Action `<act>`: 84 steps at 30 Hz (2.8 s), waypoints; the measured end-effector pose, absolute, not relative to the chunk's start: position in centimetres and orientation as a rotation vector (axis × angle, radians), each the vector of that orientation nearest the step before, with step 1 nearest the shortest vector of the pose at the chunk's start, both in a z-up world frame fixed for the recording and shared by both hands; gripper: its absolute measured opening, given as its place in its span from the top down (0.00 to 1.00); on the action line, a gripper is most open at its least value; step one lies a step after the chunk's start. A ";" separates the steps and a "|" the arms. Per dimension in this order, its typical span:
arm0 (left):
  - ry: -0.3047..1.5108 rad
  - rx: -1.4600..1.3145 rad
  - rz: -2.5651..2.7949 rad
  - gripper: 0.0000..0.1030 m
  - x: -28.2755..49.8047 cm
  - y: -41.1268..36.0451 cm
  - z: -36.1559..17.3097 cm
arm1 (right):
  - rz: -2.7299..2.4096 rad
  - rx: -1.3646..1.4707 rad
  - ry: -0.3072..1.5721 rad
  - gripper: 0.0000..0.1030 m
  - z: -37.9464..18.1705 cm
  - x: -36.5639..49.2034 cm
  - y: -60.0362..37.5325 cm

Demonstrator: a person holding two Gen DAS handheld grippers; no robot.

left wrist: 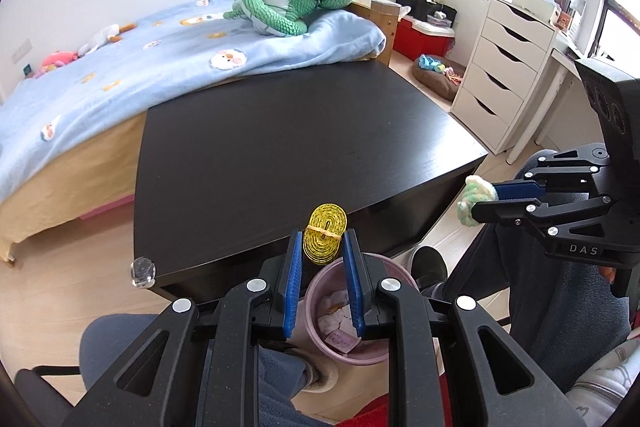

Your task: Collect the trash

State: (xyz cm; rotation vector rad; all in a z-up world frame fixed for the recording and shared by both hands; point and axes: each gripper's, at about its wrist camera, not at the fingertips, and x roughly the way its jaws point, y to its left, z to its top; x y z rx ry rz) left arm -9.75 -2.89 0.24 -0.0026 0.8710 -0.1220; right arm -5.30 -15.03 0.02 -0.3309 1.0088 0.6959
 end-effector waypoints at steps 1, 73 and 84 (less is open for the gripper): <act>0.869 -0.005 -0.122 0.80 -9.8 -2.8 0.3 | 0.699 -0.330 1.009 0.81 0.0 -5.3 -15.0; 0.847 -0.087 -0.148 0.07 -8.7 -3.6 0.2 | 0.530 -0.210 0.963 0.03 1.9 -3.6 -19.0; 0.822 -0.094 -0.099 0.07 -6.2 -1.3 1.1 | 0.507 -0.199 0.892 0.03 3.4 -0.1 -18.4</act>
